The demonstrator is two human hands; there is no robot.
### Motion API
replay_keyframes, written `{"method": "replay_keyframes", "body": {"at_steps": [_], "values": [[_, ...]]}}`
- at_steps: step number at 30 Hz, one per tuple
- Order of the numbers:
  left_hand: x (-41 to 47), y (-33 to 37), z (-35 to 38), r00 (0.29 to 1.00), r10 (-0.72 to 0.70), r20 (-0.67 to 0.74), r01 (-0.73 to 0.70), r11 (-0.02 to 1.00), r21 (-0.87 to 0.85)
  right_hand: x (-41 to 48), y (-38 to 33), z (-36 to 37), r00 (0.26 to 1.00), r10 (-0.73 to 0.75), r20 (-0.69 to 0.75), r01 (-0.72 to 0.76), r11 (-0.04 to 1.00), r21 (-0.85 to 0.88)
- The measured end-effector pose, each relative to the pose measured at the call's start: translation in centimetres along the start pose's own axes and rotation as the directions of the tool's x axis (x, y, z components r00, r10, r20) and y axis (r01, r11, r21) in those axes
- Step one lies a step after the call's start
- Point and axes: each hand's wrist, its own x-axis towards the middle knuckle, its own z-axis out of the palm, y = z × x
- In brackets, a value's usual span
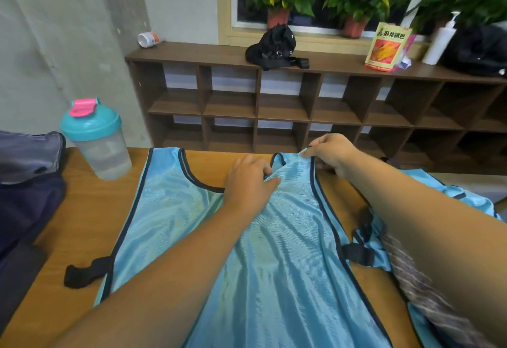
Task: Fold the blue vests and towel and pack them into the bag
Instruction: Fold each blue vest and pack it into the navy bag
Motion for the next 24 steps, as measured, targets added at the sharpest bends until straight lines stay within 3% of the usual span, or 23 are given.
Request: {"method": "replay_keyframes", "body": {"at_steps": [4,8,10,12,13,15,21,24], "values": [[0.1,-0.2,0.1,1.0,-0.005,-0.017,0.005,1.0,0.0,1.6,0.4,-0.2,0.986,0.046,0.161,-0.101,0.929,0.357],[0.0,-0.1,0.2,1.0,-0.001,0.022,0.0,0.998,0.068,2.1,1.3,0.1,0.963,0.014,0.268,-0.139,0.881,0.453],[0.0,-0.1,0.2,0.999,0.002,0.036,-0.005,0.996,0.093,1.7,1.3,0.3,0.974,0.005,0.227,-0.095,0.917,0.387],[-0.1,-0.1,0.2,0.999,0.01,0.035,-0.014,0.994,0.105,1.8,1.4,0.3,0.995,-0.059,0.082,0.051,0.994,0.099],[-0.1,-0.2,0.2,0.999,0.015,0.034,-0.019,0.993,0.113,1.8,1.5,0.3,0.993,-0.116,0.021,0.117,0.992,-0.055],[0.0,-0.1,0.2,0.999,0.025,0.033,-0.029,0.992,0.126,1.9,1.3,0.5,0.982,-0.19,-0.02,0.183,0.964,-0.193],[0.1,-0.1,0.2,1.0,0.015,-0.011,-0.014,0.997,0.073,1.8,1.3,1.3,0.97,-0.241,-0.035,0.231,0.955,-0.186],[0.1,-0.3,0.3,0.998,0.066,0.008,-0.067,0.994,0.089,1.8,2.1,1.4,0.952,-0.307,0.005,0.307,0.951,-0.034]]}}
